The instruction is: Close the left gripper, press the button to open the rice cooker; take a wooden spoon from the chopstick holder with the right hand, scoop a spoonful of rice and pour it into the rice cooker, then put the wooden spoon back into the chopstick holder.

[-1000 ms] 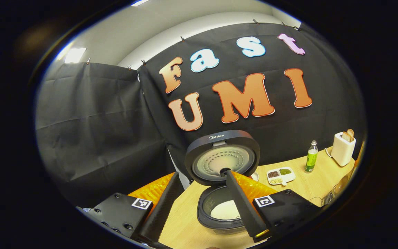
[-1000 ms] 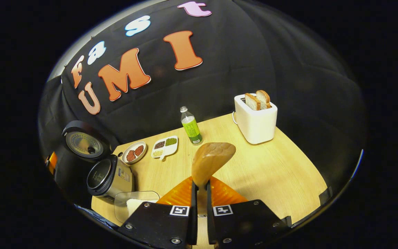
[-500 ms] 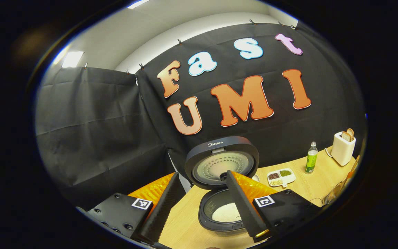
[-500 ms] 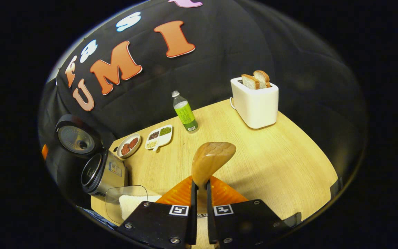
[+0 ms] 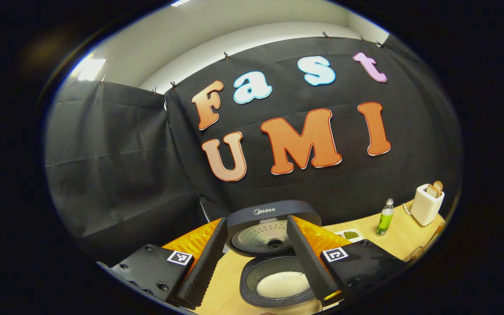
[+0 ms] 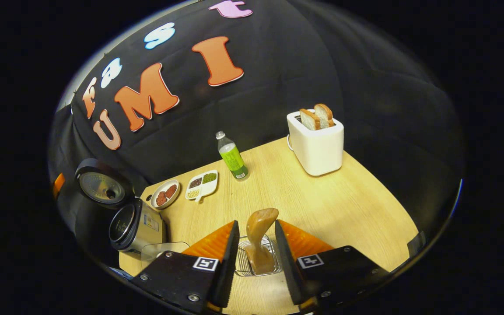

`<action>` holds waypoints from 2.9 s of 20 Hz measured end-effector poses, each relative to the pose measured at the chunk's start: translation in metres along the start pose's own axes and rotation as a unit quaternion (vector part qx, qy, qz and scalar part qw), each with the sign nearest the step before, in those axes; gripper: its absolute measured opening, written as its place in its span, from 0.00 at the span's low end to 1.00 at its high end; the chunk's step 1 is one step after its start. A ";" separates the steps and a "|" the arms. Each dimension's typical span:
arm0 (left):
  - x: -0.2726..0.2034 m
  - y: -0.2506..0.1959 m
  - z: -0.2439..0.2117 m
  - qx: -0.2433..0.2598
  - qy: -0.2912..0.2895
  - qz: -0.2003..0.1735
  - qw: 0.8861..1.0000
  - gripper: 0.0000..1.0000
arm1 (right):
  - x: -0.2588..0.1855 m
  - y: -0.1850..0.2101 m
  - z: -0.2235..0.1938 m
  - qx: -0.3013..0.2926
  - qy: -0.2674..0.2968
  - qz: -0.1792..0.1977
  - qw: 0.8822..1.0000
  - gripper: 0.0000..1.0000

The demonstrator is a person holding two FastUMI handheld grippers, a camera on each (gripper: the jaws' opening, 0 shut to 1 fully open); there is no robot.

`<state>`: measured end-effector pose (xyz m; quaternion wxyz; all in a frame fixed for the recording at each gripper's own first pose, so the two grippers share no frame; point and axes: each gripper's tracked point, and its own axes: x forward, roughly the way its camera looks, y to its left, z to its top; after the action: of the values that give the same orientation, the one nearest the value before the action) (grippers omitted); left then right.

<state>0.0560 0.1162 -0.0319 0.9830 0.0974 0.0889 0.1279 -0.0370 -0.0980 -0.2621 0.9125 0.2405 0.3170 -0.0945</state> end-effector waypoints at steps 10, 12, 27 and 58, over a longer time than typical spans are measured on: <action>0.069 0.002 0.041 -0.050 -0.007 -0.025 0.998 0.92 | -0.075 0.056 0.128 -0.099 -0.221 0.022 0.970 0.91; 0.083 -0.002 0.038 -0.053 0.001 -0.035 0.998 0.93 | -0.086 0.065 0.141 -0.131 -0.247 0.025 0.960 0.93; 0.164 -0.020 -0.043 -0.101 0.162 -0.062 0.980 0.99 | -0.110 0.140 0.176 -0.260 -0.318 0.042 0.911 0.97; 0.026 -0.074 -0.255 -0.056 0.519 -0.094 0.848 0.99 | -0.132 0.133 0.233 -0.139 -0.396 0.052 0.906 0.86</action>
<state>0.0469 0.0959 -0.2976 0.8044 -0.0468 0.5879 0.0718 0.0278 -0.0965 0.0298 0.9908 0.0705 -0.0731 -0.0899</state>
